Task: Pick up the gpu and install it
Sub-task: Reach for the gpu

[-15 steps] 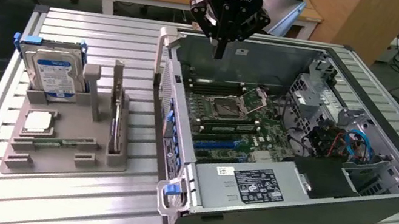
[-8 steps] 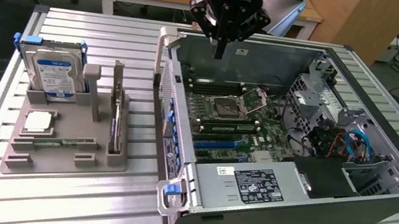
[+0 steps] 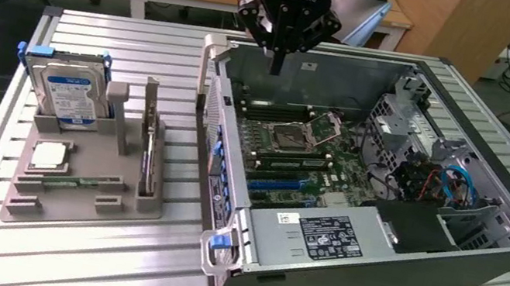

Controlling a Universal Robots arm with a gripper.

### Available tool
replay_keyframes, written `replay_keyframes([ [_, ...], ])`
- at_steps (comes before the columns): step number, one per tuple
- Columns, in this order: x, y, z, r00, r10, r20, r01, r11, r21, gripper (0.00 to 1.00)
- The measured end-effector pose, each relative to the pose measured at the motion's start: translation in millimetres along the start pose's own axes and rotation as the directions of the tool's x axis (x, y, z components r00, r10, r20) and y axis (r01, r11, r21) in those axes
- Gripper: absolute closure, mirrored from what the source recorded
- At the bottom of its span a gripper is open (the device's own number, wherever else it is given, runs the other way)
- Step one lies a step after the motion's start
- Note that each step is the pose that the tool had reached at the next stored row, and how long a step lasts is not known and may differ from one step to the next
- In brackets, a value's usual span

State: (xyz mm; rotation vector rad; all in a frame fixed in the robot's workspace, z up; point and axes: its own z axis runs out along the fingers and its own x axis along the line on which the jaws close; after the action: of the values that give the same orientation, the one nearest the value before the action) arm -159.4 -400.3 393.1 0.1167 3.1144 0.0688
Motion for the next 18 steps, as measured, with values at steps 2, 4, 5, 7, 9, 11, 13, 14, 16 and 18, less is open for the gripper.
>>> replay_keyframes([
  [2,2.3,-0.2,0.0,1.0,0.0,0.0,0.0,1.0,0.0,0.9],
  [4,4.8,-0.4,0.0,1.0,0.0,0.0,0.0,1.0,0.0,0.9],
  [5,6.1,-0.5,0.0,1.0,0.0,0.0,0.0,1.0,0.0,0.9],
  [7,8.7,-0.7,0.0,1.0,0.0,-0.0001,0.0,1.0,0.0,0.9],
  [9,11.1,-0.8,0.0,1.0,0.0,-0.0001,0.0,1.0,-0.0001,0.9],
  [11,13.7,-1.0,0.0,1.0,0.0,-0.0001,0.0,1.0,0.0,0.9],
  [13,16.3,-1.2,0.0,1.0,0.0,-0.0001,0.0,1.0,0.0,0.9],
  [14,17.6,-1.3,0.0,1.0,0.0,-0.0001,0.0,1.0,0.0,0.9],
  [16,20.1,-1.5,0.0,1.0,0.0,-0.0001,0.0,1.0,0.0,0.9],
  [18,22.4,-1.7,0.0,1.0,0.0,-0.0002,0.0,1.0,0.0,0.9],
])
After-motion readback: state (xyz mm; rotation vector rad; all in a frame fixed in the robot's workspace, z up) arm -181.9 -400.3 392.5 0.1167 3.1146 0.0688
